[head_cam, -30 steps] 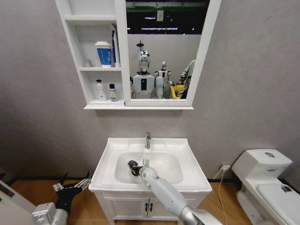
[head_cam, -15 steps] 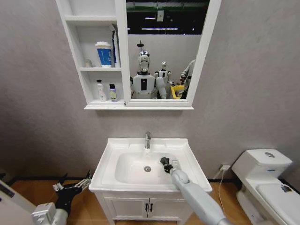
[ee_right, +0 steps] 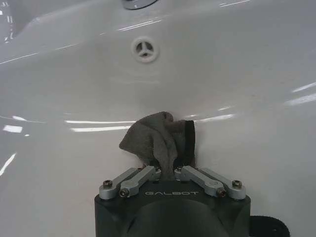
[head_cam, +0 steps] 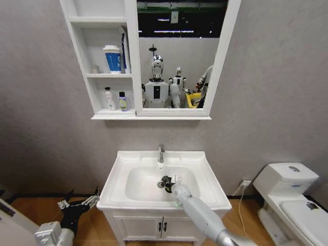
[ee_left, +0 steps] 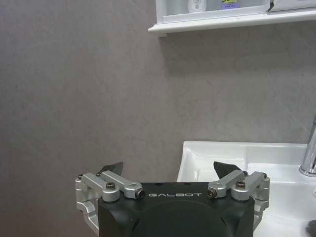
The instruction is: Move facial cleanser and shampoo from washbasin to cabinet, then wipe washbasin with towel.
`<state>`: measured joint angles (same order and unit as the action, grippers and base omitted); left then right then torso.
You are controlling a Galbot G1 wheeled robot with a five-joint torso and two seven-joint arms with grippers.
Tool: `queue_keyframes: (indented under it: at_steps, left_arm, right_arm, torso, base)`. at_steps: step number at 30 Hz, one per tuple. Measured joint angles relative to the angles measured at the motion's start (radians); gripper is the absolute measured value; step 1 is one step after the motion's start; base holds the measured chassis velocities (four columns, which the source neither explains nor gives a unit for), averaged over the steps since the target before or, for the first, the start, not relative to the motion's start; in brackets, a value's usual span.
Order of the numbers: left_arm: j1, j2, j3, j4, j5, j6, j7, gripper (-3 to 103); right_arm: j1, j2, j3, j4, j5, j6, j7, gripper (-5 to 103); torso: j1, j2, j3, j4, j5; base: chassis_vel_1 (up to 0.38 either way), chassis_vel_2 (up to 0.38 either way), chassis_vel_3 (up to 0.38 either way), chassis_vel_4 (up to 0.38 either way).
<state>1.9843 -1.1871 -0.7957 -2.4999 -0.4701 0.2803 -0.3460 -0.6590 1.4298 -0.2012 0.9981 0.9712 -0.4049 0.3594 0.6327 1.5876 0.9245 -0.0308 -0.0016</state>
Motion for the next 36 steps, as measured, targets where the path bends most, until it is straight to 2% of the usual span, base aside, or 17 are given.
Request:
queue_keyframes:
  at_steps: [2,3,4,6,10,14,16,19,22,23,27,29,34,36]
  left_arm:
    - [0.0,0.0,0.0,0.0,0.0,0.0,0.0,100]
    - [0.0,0.0,0.0,0.0,0.0,0.0,0.0,100]
    - [0.0,0.0,0.0,0.0,0.0,0.0,0.0,100]
    - [0.0,0.0,0.0,0.0,0.0,0.0,0.0,100]
    - [0.0,0.0,0.0,0.0,0.0,0.0,0.0,100]
    - [0.0,0.0,0.0,0.0,0.0,0.0,0.0,100]
    - [0.0,0.0,0.0,0.0,0.0,0.0,0.0,100]
    - [0.0,0.0,0.0,0.0,0.0,0.0,0.0,100]
    - [0.0,0.0,0.0,0.0,0.0,0.0,0.0,100]
    - [0.0,0.0,0.0,0.0,0.0,0.0,0.0,100]
    - [0.0,0.0,0.0,0.0,0.0,0.0,0.0,100]
    - [0.0,0.0,0.0,0.0,0.0,0.0,0.0,100]
    - [0.0,0.0,0.0,0.0,0.0,0.0,0.0,100]
    - [0.0,0.0,0.0,0.0,0.0,0.0,0.0,100]
  right_arm:
    - [0.016,0.064,-0.015,-0.043,0.0,0.0,-0.017,7]
    - [0.016,0.064,-0.015,-0.043,0.0,0.0,-0.017,7]
    - [0.021,0.099,-0.025,-0.059,-0.001,0.0,-0.028,7]
    - [0.035,0.149,-0.04,-0.078,0.001,-0.001,-0.04,7]
    - [0.041,0.177,-0.051,-0.059,0.036,0.011,-0.067,7]
    - [0.041,0.176,-0.044,-0.036,0.053,0.015,-0.061,7]
    - [0.036,0.154,-0.037,-0.033,0.045,0.01,-0.043,7]
    - [0.012,0.071,-0.001,-0.017,0.007,-0.001,-0.003,7]
    - [0.005,0.04,0.014,-0.012,-0.023,-0.001,0.003,7]
    - [-0.002,0.003,0.031,-0.007,-0.047,0.001,0.013,7]
    - [-0.005,-0.046,0.056,0.014,-0.041,-0.005,0.033,7]
    - [-0.008,-0.073,0.074,0.036,-0.04,-0.007,0.045,7]
    - [-0.027,-0.117,0.094,0.18,-0.056,-0.009,0.056,7]
    - [-0.052,-0.161,0.113,0.33,-0.057,-0.009,0.071,7]
  torso:
    - [0.0,0.0,0.0,-0.0005,-0.0003]
    - [0.0,0.0,0.0,-0.0005,-0.0003]
    - [0.0,0.0,0.0,-0.0002,0.0015]
    - [0.0,0.0,0.0,0.0003,0.0011]
    - [0.0,0.0,0.001,0.0009,0.0009]
    - [0.0,0.0,0.001,0.0013,0.0013]
    - [0.0,0.0,0.001,0.002,0.0019]
    - [0.0,0.0,0.0,0.0007,0.0015]
    - [0.0,0.0,0.0,0.0006,0.0016]
    - [0.0,0.0,0.0,0.0006,0.0014]
    - [0.0,0.0,0.0,0.001,0.0018]
    - [0.0,0.0,0.0,0.0007,0.0009]
    - [0.0,-0.001,0.001,0.0001,0.0008]
    - [0.0,0.0,0.0,0.0007,0.0014]
  base:
    - [0.0,0.0,0.0,0.0]
    - [0.0,0.0,0.0,0.0]
    - [-0.05,-0.037,0.007,-0.016]
    - [0.0,0.0,0.0,0.0]
    - [0.0,0.0,0.0,0.0]
    - [0.0,0.0,0.0,0.0]
    - [0.0,0.0,0.0,0.0]
    - [0.0,0.0,0.0,0.0]
    - [0.0,0.0,0.0,0.0]
    - [0.0,0.0,0.0,0.0]
    - [0.0,0.0,0.0,0.0]
    - [0.0,0.0,0.0,0.0]
    - [0.0,0.0,0.0,0.0]
    - [0.0,0.0,0.0,0.0]
